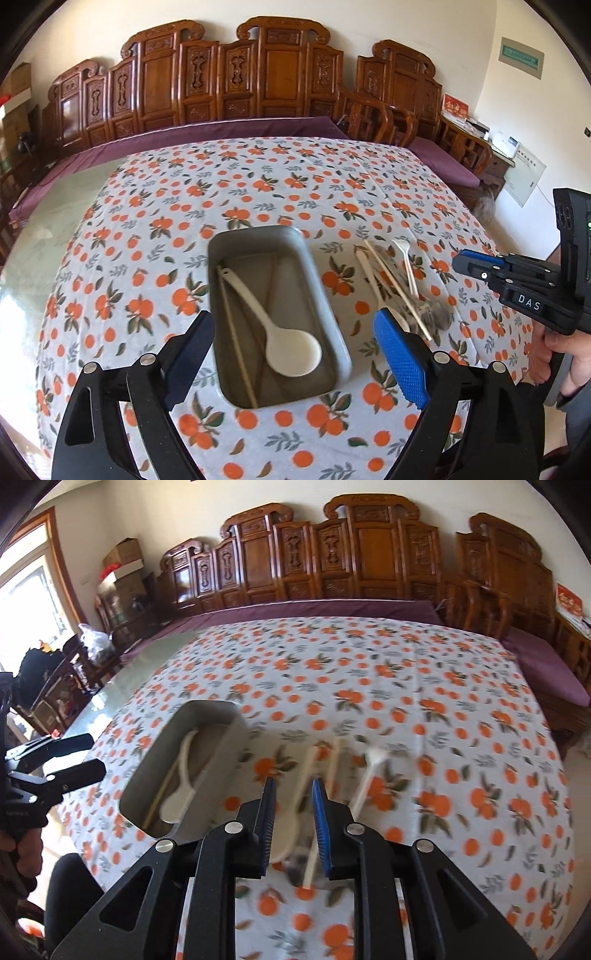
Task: Organize utensils
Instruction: 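Move both tools back toward the remaining utensil pile, then grasp a wooden chopstick with the right tool while the left tool reaches toward the metal utensils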
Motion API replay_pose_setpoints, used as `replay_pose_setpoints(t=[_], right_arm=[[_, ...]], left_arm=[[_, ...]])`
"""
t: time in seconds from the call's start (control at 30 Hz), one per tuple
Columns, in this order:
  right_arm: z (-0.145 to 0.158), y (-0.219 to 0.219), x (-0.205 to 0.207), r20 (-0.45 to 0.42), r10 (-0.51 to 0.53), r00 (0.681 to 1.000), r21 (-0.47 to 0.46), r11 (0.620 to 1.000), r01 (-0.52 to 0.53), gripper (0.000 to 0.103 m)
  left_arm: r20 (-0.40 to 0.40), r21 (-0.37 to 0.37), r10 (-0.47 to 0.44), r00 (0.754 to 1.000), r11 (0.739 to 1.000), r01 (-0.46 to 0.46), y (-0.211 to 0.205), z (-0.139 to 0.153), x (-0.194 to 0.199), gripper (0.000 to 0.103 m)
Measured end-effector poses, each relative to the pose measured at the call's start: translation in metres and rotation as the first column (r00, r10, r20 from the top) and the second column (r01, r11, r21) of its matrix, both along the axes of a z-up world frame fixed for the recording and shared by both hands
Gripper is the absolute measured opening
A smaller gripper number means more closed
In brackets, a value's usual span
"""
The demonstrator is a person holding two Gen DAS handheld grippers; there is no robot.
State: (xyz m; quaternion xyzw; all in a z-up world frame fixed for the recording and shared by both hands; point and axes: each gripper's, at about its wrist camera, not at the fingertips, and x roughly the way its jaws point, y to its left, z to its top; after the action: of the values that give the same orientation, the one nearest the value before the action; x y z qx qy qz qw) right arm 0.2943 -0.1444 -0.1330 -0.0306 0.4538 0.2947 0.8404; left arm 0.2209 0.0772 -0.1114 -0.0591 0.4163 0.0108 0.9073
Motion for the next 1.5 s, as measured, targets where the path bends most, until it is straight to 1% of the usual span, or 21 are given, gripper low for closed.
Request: replay_pose_setpoints(t=[0.07,0.2,0.33,0.47,0.5,0.57,0.67,0.8,1.0,1.1,1.23,1.37,1.5], right_arm=[[-0.003,-0.009,0.000,0.004,-0.007,1.000,-0.011,1.000,0.007,0.022],[-0.016,-0.021,-0.001,-0.027,-0.009,1.000,-0.017,1.000,0.008,0.022],[-0.032,-0.017,-0.003,-0.062,0.002,0.998,-0.019,1.000,-0.003,0.022],[-0.049,-0.004,0.002,-0.095,0.017,0.995,-0.024,1.000,-0.019,0.022],[-0.053,-0.001,0.003,-0.099,0.021,0.995,-0.033,0.999,-0.025,0.022],[-0.067,0.009,0.009,-0.115,0.030,0.993,-0.067,0.997,-0.038,0.017],[-0.086,0.020,0.018,-0.140,0.034,0.990,-0.110,0.993,-0.050,0.016],[-0.100,0.027,0.025,-0.159,0.021,0.987,-0.150,0.988,-0.045,0.012],[-0.106,0.030,0.032,-0.168,0.006,0.986,-0.176,0.984,-0.036,0.011],[-0.107,0.037,0.036,-0.164,0.009,0.986,-0.205,0.978,-0.043,0.011],[-0.113,0.044,0.042,-0.183,0.001,0.983,-0.229,0.972,-0.044,0.009],[-0.112,0.041,0.044,-0.200,-0.012,0.980,-0.193,0.981,-0.027,0.007],[-0.098,0.033,0.040,-0.191,-0.025,0.981,-0.146,0.989,-0.003,0.006]], left_arm=[[-0.002,0.003,-0.007,1.000,1.000,0.007,-0.005,-0.001,0.003,0.084],[-0.008,-0.002,-0.021,1.000,1.000,0.021,-0.015,-0.004,0.011,0.084],[-0.020,-0.004,-0.037,0.999,0.999,0.037,-0.024,-0.010,0.014,0.084],[-0.030,-0.006,-0.044,0.999,0.999,0.044,-0.027,-0.015,0.015,0.084],[-0.033,-0.007,-0.047,0.998,0.999,0.047,-0.029,-0.016,0.015,0.084],[-0.037,-0.006,-0.050,0.998,0.999,0.050,-0.030,-0.017,0.015,0.084],[-0.040,-0.007,-0.060,0.997,0.998,0.060,-0.033,-0.018,0.014,0.084],[-0.042,-0.007,-0.069,0.997,0.998,0.069,-0.036,-0.018,0.013,0.084],[-0.043,-0.010,-0.083,0.996,0.997,0.083,-0.040,-0.019,0.011,0.084],[-0.045,-0.012,-0.086,0.995,0.996,0.086,-0.043,-0.020,0.011,0.084],[-0.044,-0.011,-0.088,0.995,0.996,0.088,-0.045,-0.020,0.011,0.084],[-0.039,-0.008,-0.088,0.995,0.996,0.088,-0.046,-0.017,0.009,0.084],[-0.042,0.000,-0.091,0.995,0.996,0.091,-0.049,-0.016,0.010,0.084]])
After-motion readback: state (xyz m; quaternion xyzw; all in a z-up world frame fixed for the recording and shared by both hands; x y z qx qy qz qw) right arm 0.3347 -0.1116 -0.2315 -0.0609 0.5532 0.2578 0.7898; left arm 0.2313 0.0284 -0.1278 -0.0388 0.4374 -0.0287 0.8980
